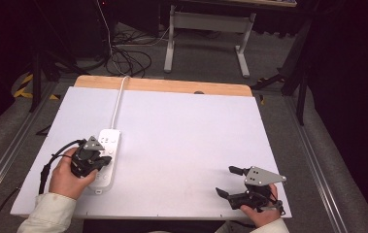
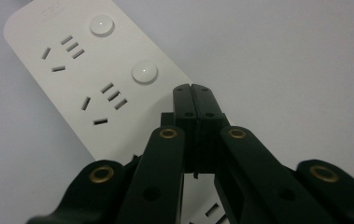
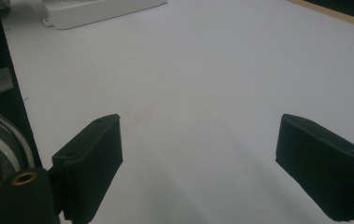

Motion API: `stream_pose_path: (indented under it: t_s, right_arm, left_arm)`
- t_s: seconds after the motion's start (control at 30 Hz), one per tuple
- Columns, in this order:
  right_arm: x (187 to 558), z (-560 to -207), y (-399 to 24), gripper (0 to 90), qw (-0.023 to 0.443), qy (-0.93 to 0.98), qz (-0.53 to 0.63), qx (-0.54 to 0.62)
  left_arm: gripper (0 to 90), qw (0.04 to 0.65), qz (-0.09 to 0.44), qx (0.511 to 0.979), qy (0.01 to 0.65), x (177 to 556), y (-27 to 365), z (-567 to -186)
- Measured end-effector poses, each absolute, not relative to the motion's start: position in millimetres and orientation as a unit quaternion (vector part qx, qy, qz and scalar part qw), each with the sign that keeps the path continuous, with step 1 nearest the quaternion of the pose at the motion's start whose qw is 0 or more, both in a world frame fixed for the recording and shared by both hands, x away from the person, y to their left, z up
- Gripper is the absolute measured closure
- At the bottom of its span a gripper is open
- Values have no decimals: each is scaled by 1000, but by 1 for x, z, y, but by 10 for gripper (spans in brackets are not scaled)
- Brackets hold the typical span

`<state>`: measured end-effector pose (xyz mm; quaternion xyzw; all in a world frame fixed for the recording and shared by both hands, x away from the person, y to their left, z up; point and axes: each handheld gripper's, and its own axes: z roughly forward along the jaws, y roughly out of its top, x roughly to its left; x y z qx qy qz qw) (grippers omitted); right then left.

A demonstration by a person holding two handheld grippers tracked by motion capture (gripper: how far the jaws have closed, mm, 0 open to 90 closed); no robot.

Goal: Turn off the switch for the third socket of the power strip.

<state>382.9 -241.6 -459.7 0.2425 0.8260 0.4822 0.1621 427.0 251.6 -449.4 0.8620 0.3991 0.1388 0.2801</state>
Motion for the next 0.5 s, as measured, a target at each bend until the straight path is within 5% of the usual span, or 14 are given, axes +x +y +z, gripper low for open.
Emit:
stream_pose_path:
  t_s: [0.5]
  right_arm:
    - [383,-460,-242,148,160,826,483,244]
  left_arm:
    - [900,287,140,859,400,426,252,-451]
